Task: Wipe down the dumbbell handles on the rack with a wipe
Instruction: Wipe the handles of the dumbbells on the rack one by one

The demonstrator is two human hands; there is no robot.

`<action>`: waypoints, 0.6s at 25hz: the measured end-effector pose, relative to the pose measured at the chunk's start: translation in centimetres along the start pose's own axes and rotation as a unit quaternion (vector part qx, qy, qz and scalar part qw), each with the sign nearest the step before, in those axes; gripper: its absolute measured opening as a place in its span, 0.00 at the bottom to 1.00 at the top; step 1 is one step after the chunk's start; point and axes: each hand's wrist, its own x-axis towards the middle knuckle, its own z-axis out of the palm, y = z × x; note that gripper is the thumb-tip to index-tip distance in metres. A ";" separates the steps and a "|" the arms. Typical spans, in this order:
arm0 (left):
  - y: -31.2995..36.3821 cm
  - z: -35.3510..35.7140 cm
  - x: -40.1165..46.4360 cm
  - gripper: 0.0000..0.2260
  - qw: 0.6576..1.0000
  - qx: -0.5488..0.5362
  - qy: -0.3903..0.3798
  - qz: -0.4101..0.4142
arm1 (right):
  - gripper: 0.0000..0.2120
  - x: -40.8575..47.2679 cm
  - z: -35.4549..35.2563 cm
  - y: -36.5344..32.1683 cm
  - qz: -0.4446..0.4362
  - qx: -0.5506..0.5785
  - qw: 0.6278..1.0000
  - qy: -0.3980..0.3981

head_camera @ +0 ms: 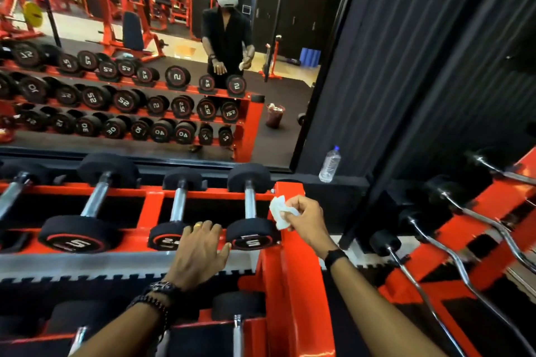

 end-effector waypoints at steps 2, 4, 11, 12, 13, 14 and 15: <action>2.1 -0.2 -0.6 0.17 1.000 0.006 -0.019 -0.005 | 0.13 -0.4 -0.7 0.1 -0.001 0.014 1.000 -0.015; 3.6 -0.8 -1.0 0.18 0.999 0.023 -0.028 -0.002 | 0.14 -1.1 -1.3 -0.4 -0.005 0.034 0.999 -0.030; 6.1 -4.2 0.1 0.17 0.998 0.033 -0.054 0.012 | 0.17 -2.9 -3.4 -1.7 -0.045 0.042 0.998 -0.010; 6.4 -4.4 0.2 0.17 0.998 0.029 -0.050 0.010 | 0.17 -3.3 -3.7 -1.6 -0.041 0.040 0.998 -0.004; 6.8 -4.5 0.2 0.17 0.998 0.022 -0.050 0.006 | 0.16 -3.7 -4.1 -1.4 -0.038 0.032 0.999 -0.001; 7.2 -4.4 0.0 0.17 0.999 0.015 -0.053 0.003 | 0.15 -4.0 -4.5 -1.2 -0.036 0.027 0.999 -0.001; 7.4 -4.1 -0.3 0.17 0.999 0.009 -0.053 0.006 | 0.14 -4.1 -4.8 -1.0 -0.032 0.025 0.999 0.006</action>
